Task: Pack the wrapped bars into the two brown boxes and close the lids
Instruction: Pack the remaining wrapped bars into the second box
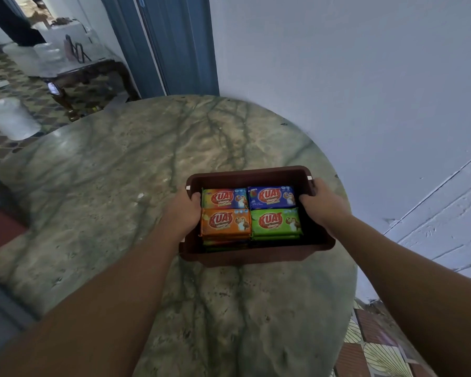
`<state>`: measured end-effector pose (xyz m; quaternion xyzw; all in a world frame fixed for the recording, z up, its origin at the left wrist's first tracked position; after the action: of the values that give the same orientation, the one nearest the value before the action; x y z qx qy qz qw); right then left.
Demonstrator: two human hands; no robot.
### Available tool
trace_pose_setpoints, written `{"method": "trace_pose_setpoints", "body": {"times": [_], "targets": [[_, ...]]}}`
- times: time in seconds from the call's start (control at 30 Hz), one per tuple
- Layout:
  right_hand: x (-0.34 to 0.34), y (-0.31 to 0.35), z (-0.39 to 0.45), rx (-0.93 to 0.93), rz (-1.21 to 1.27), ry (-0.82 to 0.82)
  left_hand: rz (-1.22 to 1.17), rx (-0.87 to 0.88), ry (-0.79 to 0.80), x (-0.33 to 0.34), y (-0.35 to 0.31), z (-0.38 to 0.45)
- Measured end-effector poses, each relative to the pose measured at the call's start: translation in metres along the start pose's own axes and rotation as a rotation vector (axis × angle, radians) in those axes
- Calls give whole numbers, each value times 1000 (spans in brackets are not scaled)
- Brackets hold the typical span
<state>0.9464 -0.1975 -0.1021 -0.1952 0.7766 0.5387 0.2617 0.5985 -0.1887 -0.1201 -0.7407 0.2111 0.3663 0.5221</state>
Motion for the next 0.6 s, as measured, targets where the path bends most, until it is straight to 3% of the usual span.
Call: {"method": "trace_pose_setpoints", "body": {"times": [0.6], "targets": [[96,8,-172,16,-30,-14,43,-4,22,-84,141,-122]]}}
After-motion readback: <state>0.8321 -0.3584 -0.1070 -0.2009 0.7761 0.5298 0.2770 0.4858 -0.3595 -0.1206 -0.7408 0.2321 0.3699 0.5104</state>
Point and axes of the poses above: each hand's wrist, its own z-axis towards the middle knuckle, its own x-axis out of the palm, y = z × x, the point moved 8 cm from there along z, towards the middle knuckle, and after that the axes turned 1 degree about y, right-handed, at the moved point
